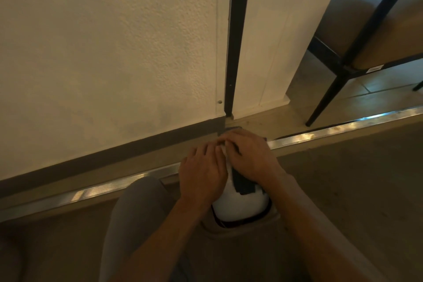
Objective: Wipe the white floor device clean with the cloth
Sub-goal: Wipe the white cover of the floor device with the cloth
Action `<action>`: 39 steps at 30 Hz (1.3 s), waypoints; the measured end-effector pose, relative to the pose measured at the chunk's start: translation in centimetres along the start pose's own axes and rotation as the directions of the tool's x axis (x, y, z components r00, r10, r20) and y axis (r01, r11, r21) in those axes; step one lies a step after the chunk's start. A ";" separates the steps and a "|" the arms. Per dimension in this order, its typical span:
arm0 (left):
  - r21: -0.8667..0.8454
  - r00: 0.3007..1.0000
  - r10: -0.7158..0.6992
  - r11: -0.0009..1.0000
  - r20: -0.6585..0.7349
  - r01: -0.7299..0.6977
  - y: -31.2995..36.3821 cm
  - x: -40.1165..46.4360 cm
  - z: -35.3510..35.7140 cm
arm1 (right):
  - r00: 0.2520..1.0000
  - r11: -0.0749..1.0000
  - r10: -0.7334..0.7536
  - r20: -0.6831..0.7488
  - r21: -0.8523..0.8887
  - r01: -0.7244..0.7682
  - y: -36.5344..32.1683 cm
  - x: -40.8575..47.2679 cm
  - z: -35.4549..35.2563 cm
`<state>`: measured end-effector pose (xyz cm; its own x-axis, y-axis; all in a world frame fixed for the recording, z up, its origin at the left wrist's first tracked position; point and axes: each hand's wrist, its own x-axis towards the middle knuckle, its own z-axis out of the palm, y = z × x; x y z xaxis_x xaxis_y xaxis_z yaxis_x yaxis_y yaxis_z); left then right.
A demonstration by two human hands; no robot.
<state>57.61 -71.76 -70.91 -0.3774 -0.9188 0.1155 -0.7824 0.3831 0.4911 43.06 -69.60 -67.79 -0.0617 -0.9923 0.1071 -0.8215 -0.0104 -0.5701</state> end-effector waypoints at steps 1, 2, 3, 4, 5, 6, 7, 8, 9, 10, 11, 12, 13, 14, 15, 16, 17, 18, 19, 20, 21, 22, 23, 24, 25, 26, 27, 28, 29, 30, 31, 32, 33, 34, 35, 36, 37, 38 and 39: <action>-0.029 1.000 0.003 1.000 -0.006 -0.003 -0.1 0.0 0.1 | 0.999 0.999 -0.048 -0.010 -0.005 0.048 -0.2 -0.4 0.1; -0.042 1.000 0.015 0.999 -0.023 -0.016 -0.1 -0.1 0.1 | 0.997 0.998 -0.067 -0.045 -0.010 0.067 -0.1 -0.9 0.3; -0.030 0.998 0.032 0.999 -0.052 -0.033 -0.1 -0.2 0.1 | 0.995 0.999 -0.048 -0.084 -0.016 0.047 0.3 -1.3 0.4; -0.004 0.997 0.036 0.999 -0.072 -0.036 0.0 -0.2 0.0 | 0.994 1.000 0.005 -0.111 -0.017 -0.007 0.9 -1.5 0.3; 0.014 0.997 0.021 1.000 -0.073 -0.020 0.1 -0.2 -0.1 | 0.989 0.997 0.079 -0.123 -0.018 -0.081 1.5 -1.3 0.0; 0.020 0.998 0.001 1.000 -0.068 0.001 0.3 0.0 -0.2 | 0.980 0.986 0.159 -0.117 -0.025 -0.162 2.1 -0.9 -0.1; 0.023 0.998 -0.011 1.000 -0.055 0.012 0.4 0.1 -0.3 | 0.972 0.975 0.214 -0.097 -0.043 -0.219 2.4 -0.4 -0.3; 0.031 0.999 -0.010 0.999 -0.049 0.012 0.5 0.1 -0.4 | 0.970 0.970 0.231 -0.075 -0.061 -0.236 2.3 0.2 -0.4; 0.039 0.999 -0.002 0.999 -0.046 0.004 0.3 0.1 -0.3 | 0.977 0.974 0.206 -0.053 -0.079 -0.210 2.0 0.5 -0.4; 0.041 0.999 0.007 0.999 -0.044 -0.005 0.2 0.1 -0.3 | 0.989 0.985 0.146 -0.028 -0.090 -0.148 1.7 0.5 -0.3; 0.040 0.999 0.019 0.999 -0.051 -0.017 0.0 0.1 -0.1 | 0.998 0.994 0.059 -0.007 -0.096 -0.059 1.4 0.2 -0.3; 0.039 0.998 0.023 0.999 -0.057 -0.021 -0.1 0.1 -0.1 | 1.000 0.996 -0.028 0.011 -0.088 0.029 1.4 -0.4 -0.3; 0.041 0.998 0.024 0.999 -0.065 -0.022 -0.1 0.0 0.0 | 0.996 0.994 -0.082 0.017 -0.065 0.083 1.5 -1.0 -0.5; 0.041 0.997 0.016 0.999 -0.069 -0.014 0.0 0.0 -0.1 | 0.997 0.996 -0.083 0.004 -0.041 0.083 2.0 -1.3 -0.7; 0.043 0.997 0.006 0.999 -0.077 -0.002 0.2 0.0 -0.2 | 0.999 0.999 -0.033 -0.016 -0.027 0.033 2.3 -1.3 -1.0; 0.037 0.997 -0.007 0.999 -0.077 0.010 0.4 0.0 -0.3 | 0.998 0.998 0.053 -0.036 -0.021 -0.054 2.7 -0.9 -1.0; 0.022 0.997 -0.011 1.000 -0.074 0.013 0.5 0.0 -0.4 | 0.989 0.990 0.137 -0.054 -0.024 -0.139 2.9 -0.3 -1.0; 0.004 0.998 -0.013 1.000 -0.063 0.013 0.5 0.0 -0.5 | 0.977 0.979 0.199 -0.078 -0.022 -0.201 2.9 0.2 -0.8; -0.006 0.998 -0.006 1.000 -0.058 0.006 0.5 0.1 -0.4 | 0.968 0.974 0.223 -0.111 -0.014 -0.226 2.7 0.3 -0.5; -0.009 0.998 -0.004 1.000 -0.056 0.004 0.4 0.0 -0.4 | 0.965 0.978 0.207 -0.162 0.000 -0.210 2.5 -0.1 -0.1; -0.007 0.998 -0.002 1.000 -0.057 0.002 0.4 0.0 -0.4 | 0.960 0.987 0.157 -0.232 0.017 -0.157 2.1 -0.9 0.4; -0.007 0.998 -0.005 1.000 -0.055 0.005 0.4 0.0 -0.4 | 0.947 0.995 0.104 -0.305 0.036 -0.098 1.9 -2.2 0.9; -0.008 0.999 -0.009 1.000 -0.053 0.009 0.4 0.0 -0.4 | 0.925 0.997 0.075 -0.372 0.054 -0.060 1.6 -3.7 1.5; -0.005 0.999 -0.011 1.000 -0.046 0.011 0.5 0.0 -0.4 | 0.899 0.996 0.078 -0.431 0.062 -0.057 1.5 -5.2 2.4; -0.006 0.999 -0.009 1.000 -0.035 0.009 0.6 0.0 -0.5 | 0.872 0.994 0.108 -0.478 0.065 -0.088 1.3 -6.6 3.2; -0.009 1.000 -0.006 1.000 -0.021 0.006 0.6 0.0 -0.5 | 0.845 0.988 0.154 -0.511 0.080 -0.132 1.0 -7.9 4.1; -0.009 1.000 -0.004 1.000 -0.015 0.003 0.6 0.0 -0.6 | 0.821 0.980 0.200 -0.535 0.111 -0.166 0.7 -8.9 4.9; -0.002 1.000 -0.001 1.000 -0.018 0.001 0.5 0.0 -0.6 | 0.800 0.969 0.245 -0.548 0.157 -0.189 0.5 -9.7 5.4; 0.008 1.000 0.003 1.000 -0.023 -0.002 0.5 0.0 -0.7 | 0.789 0.958 0.284 -0.545 0.204 -0.203 0.3 -9.9 5.4; 0.014 1.000 0.007 1.000 -0.020 -0.007 0.5 0.0 -0.8 | 0.790 0.945 0.317 -0.526 0.248 -0.214 0.2 -9.6 5.0; 0.015 1.000 0.013 1.000 -0.012 -0.013 0.5 0.0 -0.8 | 0.795 0.930 0.348 -0.496 0.289 -0.226 0.3 -9.0 4.3; 0.017 1.000 0.017 1.000 -0.007 -0.017 0.6 0.0 -0.8 | 0.807 0.917 0.371 -0.460 0.320 -0.239 0.6 -8.0 3.3; 0.022 1.000 0.019 1.000 -0.009 -0.019 0.6 0.0 -0.9 | 0.829 0.910 0.377 -0.413 0.333 -0.247 1.0 -6.7 2.2; 0.026 1.000 0.017 1.000 -0.007 -0.017 0.6 0.0 -0.9 | 0.864 0.910 0.368 -0.344 0.324 -0.259 1.3 -5.1 1.1; 0.023 1.000 0.012 1.000 -0.002 -0.012 0.6 0.1 -0.9 | 0.902 0.916 0.352 -0.251 0.291 -0.276 1.7 -3.3 0.1; 0.013 1.000 0.008 1.000 0.003 -0.008 0.5 0.1 -0.9 | 0.932 0.922 0.335 -0.140 0.250 -0.294 1.9 -1.6 -0.7; 0.000 1.000 0.008 1.000 0.005 -0.008 0.4 0.1 -0.8 | 0.945 0.925 0.325 -0.031 0.219 -0.311 2.1 -0.3 -1.3; -0.013 1.000 0.011 1.000 0.007 -0.011 0.4 0.1 -0.8 | 0.946 0.923 0.321 0.052 0.207 -0.325 2.2 0.6 -1.6; -0.019 1.000 0.013 1.000 0.004 -0.013 0.4 0.0 -0.7 | 0.944 0.919 0.320 0.081 0.218 -0.330 2.3 1.0 -1.7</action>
<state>57.68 -71.68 -70.11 -0.3896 -0.9133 0.1189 -0.7677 0.3934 0.5058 40.19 -70.41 -67.61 -0.2752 -0.9501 -0.1467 -0.6105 0.2906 -0.7368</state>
